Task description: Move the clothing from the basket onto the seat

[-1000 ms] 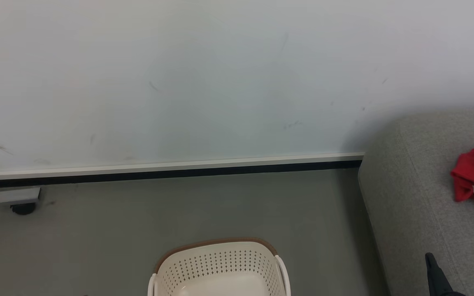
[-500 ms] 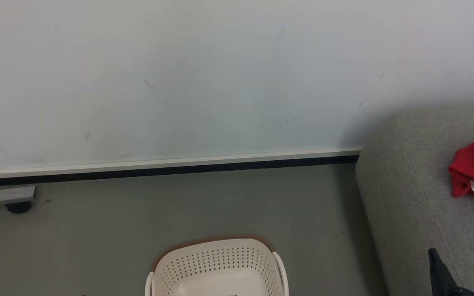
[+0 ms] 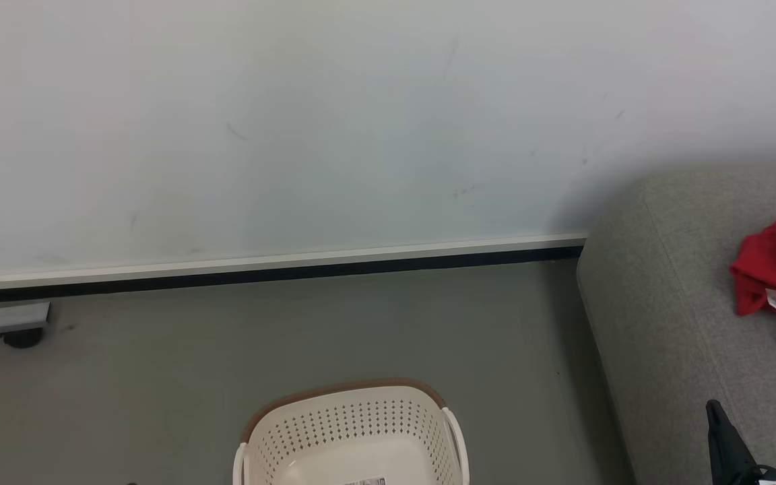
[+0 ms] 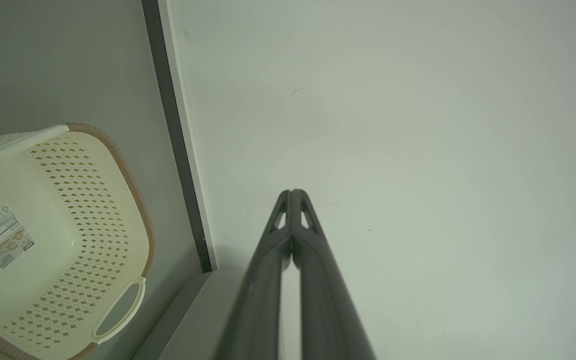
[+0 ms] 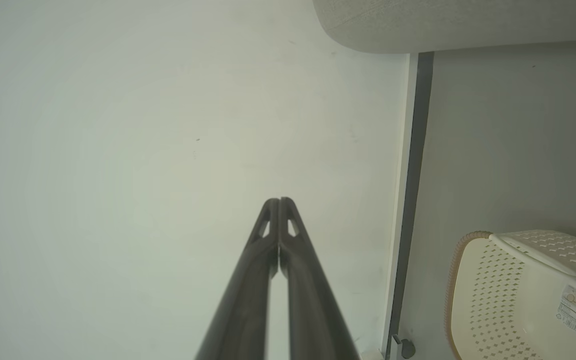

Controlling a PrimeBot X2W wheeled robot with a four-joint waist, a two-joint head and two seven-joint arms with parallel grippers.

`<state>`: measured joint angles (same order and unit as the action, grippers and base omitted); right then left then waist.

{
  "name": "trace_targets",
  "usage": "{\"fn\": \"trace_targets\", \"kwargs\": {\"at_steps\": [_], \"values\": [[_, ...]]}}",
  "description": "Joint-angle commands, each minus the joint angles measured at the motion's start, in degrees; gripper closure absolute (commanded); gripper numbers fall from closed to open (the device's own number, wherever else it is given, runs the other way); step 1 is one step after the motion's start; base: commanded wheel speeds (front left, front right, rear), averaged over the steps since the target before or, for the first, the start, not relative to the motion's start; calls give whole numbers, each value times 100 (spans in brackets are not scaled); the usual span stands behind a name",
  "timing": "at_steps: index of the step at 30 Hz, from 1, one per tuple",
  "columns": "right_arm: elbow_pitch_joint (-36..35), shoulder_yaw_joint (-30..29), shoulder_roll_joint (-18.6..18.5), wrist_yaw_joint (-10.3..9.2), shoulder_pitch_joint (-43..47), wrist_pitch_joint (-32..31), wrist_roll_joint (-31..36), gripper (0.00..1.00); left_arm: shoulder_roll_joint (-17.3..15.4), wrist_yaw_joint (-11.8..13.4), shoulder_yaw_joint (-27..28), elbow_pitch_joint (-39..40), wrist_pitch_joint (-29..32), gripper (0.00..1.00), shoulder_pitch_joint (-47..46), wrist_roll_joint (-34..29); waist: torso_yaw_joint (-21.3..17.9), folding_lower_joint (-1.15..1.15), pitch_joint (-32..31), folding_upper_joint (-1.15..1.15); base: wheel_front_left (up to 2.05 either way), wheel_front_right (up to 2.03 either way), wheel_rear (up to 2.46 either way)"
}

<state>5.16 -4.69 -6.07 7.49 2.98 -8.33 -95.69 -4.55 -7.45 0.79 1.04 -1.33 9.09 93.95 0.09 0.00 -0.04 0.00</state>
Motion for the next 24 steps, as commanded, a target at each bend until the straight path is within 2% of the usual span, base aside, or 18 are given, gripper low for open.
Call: {"fn": "trace_targets", "kwargs": {"at_steps": [1,24], "values": [[25,-25,2,1,-35,-36,-101,100,-3,-7,24,12,30,100,-55,130,-9,0,11,0,0,0,0],[31,-85,58,1,-44,-100,-16,100,29,-7,57,8,67,100,-56,71,-9,0,11,0,0,0,0]]}}
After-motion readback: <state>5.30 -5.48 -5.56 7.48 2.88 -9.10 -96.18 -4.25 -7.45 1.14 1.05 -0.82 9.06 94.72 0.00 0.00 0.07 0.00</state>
